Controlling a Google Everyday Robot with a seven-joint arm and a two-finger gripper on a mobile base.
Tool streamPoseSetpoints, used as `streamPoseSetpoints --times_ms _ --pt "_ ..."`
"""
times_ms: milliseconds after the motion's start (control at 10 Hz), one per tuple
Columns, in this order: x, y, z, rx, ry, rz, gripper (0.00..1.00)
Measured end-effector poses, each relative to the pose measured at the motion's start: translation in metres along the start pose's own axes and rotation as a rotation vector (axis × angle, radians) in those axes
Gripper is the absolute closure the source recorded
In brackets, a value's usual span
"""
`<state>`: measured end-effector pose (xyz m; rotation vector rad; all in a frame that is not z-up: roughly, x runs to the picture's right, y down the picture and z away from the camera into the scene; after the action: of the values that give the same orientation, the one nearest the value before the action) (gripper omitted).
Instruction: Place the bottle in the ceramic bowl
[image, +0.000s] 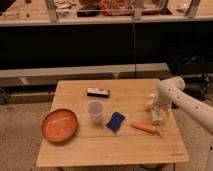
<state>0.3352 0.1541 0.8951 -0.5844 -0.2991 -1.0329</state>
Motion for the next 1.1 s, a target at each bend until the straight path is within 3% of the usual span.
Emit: streamPoseSetpoints --times_ms 1100 --pt "0.0091 -0.0030 0.0053 0.014 -0.016 -0.007 0.20"
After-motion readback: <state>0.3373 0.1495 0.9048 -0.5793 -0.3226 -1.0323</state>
